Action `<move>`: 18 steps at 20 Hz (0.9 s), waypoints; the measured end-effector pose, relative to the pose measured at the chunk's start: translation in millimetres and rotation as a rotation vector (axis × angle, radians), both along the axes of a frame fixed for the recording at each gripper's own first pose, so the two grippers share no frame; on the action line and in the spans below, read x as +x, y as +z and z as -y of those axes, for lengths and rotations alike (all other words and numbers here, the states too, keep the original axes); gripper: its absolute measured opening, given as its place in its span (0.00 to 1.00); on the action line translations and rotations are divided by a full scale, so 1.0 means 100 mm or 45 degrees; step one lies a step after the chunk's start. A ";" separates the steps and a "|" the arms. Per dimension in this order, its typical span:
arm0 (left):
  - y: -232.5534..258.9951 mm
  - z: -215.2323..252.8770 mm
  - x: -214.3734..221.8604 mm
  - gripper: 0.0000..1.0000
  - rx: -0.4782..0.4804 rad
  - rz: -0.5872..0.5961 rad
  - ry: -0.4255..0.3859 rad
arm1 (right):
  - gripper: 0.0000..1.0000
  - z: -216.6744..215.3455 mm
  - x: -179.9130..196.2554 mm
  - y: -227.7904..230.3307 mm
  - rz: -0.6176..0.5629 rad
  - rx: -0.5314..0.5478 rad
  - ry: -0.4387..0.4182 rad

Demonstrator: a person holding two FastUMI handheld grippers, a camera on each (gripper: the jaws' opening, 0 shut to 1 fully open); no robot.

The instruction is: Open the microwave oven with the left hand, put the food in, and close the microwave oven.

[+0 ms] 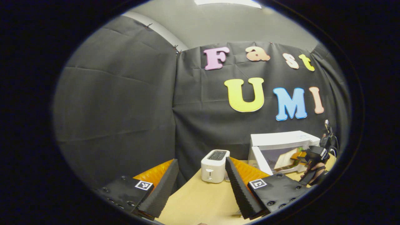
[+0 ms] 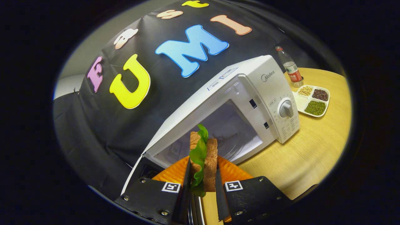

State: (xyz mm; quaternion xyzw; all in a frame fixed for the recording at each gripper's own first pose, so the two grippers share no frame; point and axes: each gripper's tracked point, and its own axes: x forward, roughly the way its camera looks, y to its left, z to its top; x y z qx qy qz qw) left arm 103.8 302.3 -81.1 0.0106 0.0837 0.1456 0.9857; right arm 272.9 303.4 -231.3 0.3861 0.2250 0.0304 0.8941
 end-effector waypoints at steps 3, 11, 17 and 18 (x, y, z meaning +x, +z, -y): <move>-0.14 -0.08 0.03 0.98 0.014 -0.041 0.014 | 0.37 -0.08 0.27 -0.17 0.026 -0.007 -0.040; -0.43 -0.26 0.06 0.97 0.049 -0.141 0.042 | 0.37 -0.23 0.76 -0.56 0.032 -0.059 -0.066; -0.53 -0.23 0.15 0.97 0.051 -0.163 0.037 | 0.39 -0.22 0.87 -0.77 0.054 -0.239 -0.031; -0.54 -0.23 0.16 1.00 0.055 -0.165 0.035 | 0.41 -0.20 0.86 -0.78 0.062 -0.282 -0.024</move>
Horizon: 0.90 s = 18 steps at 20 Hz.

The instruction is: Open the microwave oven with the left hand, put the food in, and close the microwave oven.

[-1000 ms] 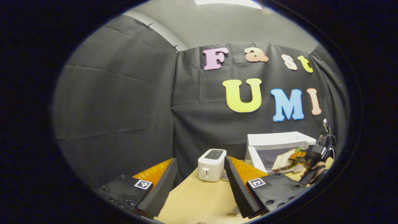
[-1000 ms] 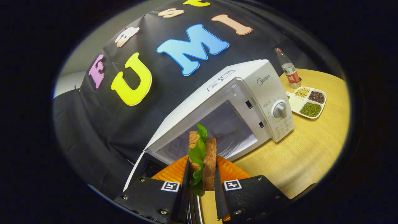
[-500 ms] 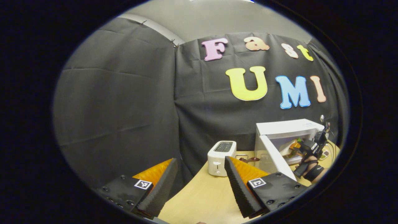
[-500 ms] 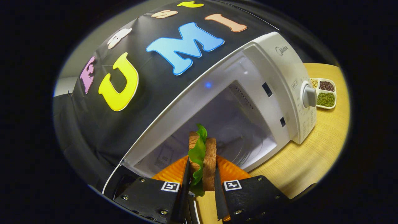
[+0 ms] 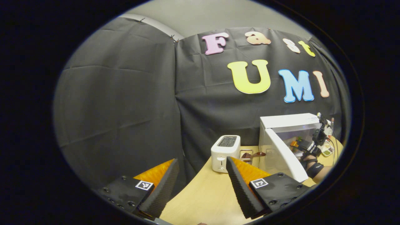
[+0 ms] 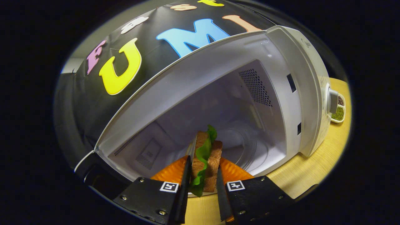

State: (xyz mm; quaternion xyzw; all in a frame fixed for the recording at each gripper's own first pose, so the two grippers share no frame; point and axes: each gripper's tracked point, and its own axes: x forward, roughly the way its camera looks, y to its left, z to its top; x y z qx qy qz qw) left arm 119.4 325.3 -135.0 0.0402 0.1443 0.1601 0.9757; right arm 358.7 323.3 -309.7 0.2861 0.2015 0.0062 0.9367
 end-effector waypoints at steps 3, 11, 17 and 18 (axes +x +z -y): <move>-0.05 -0.01 -0.04 0.91 -0.008 -0.006 0.002 | 0.46 0.09 0.00 -0.05 -0.006 -0.107 -0.016; -0.06 0.03 -0.08 1.00 -0.014 0.005 -0.002 | 1.00 0.38 0.00 -0.04 -0.035 -0.367 -0.026; -0.19 0.15 -0.10 0.91 -0.044 0.018 -0.016 | 0.98 0.48 -0.24 0.47 0.084 -0.454 0.062; -0.22 0.20 -0.09 0.91 -0.060 0.016 -0.025 | 0.98 0.51 -0.31 0.58 0.114 -0.478 0.075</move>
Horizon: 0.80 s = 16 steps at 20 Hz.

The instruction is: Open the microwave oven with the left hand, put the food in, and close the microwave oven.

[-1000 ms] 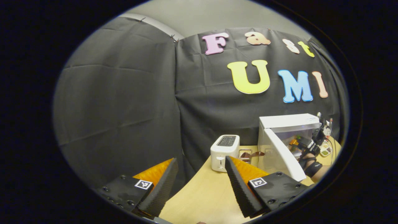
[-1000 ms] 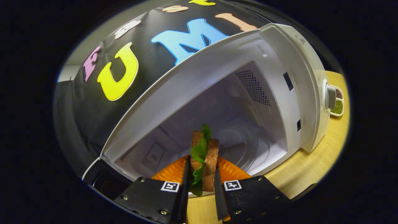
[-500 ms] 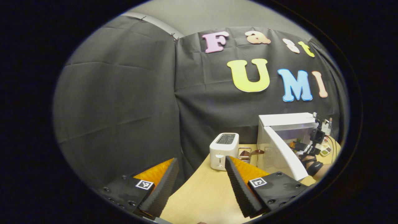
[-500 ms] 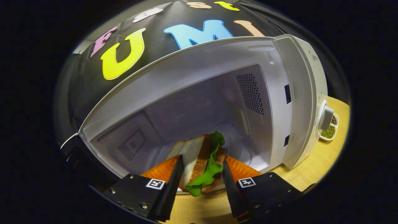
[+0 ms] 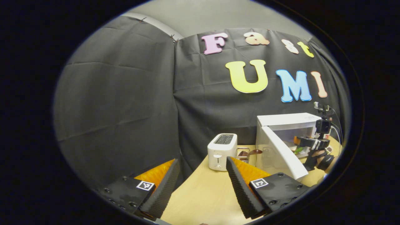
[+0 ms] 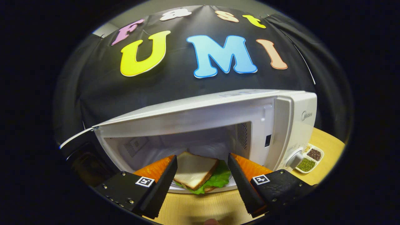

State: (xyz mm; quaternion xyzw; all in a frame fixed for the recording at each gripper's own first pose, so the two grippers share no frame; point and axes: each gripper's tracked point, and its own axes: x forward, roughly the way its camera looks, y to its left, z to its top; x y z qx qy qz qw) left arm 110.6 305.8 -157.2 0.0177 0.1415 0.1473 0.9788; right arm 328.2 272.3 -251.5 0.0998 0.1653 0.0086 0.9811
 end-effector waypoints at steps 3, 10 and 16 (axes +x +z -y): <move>-0.08 0.06 0.04 0.96 -0.013 -0.003 -0.019 | 0.98 0.12 -0.25 0.34 0.078 -0.047 0.036; -0.30 0.19 0.14 1.00 -0.030 -0.015 -0.040 | 0.98 0.48 -0.86 1.10 0.204 -0.073 0.097; -0.43 0.20 0.09 0.96 -0.041 -0.025 -0.010 | 0.98 0.87 -1.50 1.70 0.309 -0.101 0.111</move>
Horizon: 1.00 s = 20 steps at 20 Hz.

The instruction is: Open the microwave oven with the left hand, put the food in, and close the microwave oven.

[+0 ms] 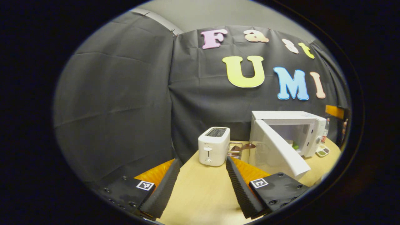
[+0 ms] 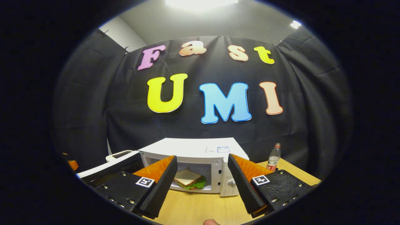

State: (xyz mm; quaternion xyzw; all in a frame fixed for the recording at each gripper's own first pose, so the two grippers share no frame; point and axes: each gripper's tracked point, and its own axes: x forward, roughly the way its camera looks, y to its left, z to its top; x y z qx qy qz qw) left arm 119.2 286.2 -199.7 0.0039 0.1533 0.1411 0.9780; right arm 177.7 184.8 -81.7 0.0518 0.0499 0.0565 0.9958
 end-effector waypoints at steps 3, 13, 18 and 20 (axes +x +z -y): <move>-0.08 0.05 -0.03 0.95 -0.014 -0.015 0.004 | 0.98 0.15 -0.27 0.18 0.031 0.003 0.008; -0.31 0.57 -0.07 0.27 -0.045 -0.073 -0.153 | 0.98 0.66 -0.67 0.38 0.062 -0.017 -0.067; -0.40 0.81 -0.07 0.10 -0.053 -0.114 -0.180 | 0.98 0.82 -0.78 0.43 0.072 -0.050 -0.091; -0.39 0.90 -0.03 0.07 -0.057 -0.116 -0.219 | 0.98 0.88 -0.79 0.43 0.068 -0.060 -0.110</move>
